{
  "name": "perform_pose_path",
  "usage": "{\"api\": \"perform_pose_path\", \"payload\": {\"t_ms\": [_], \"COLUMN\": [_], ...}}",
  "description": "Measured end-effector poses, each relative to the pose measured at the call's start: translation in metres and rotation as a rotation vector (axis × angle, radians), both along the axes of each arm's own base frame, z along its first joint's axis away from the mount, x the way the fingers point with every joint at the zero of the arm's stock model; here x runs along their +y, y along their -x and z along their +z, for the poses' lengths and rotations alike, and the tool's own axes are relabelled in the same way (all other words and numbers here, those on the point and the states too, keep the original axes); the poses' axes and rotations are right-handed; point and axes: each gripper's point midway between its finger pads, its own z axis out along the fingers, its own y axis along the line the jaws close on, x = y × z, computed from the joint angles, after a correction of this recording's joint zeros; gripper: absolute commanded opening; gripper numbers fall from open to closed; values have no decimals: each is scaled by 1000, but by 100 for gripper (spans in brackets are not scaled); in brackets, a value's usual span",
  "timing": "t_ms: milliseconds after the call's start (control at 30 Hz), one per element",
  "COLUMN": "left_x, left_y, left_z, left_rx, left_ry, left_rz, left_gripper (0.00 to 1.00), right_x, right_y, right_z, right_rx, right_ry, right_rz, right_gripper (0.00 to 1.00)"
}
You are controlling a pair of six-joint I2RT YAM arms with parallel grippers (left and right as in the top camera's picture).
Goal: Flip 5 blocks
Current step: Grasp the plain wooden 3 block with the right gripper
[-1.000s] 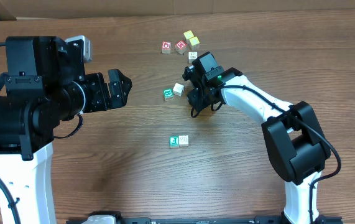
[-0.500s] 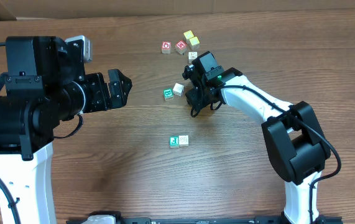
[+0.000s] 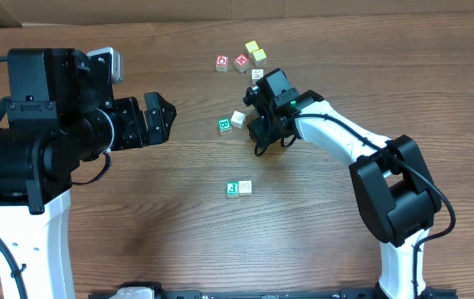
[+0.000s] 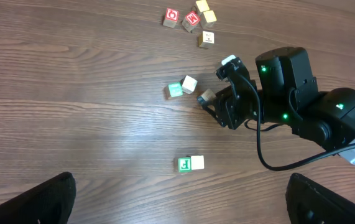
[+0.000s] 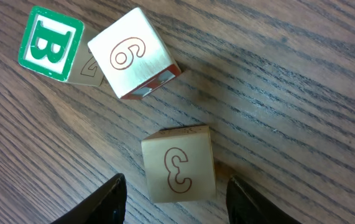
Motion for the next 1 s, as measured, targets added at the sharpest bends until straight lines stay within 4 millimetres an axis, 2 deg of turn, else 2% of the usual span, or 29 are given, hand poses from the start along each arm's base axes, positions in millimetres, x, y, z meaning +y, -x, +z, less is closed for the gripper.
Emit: {"api": "perform_pose_path", "payload": {"t_ms": [1000], "left_x": [0], "left_y": [0], "left_z": [0], "left_rx": [0], "left_ry": [0], "left_rz": [0], "left_gripper": [100], "right_x": [-2], "right_y": [-1], "right_z": [0], "right_rx": [-6], "right_ry": [10], "right_rz": [-5], "right_gripper": [52]}}
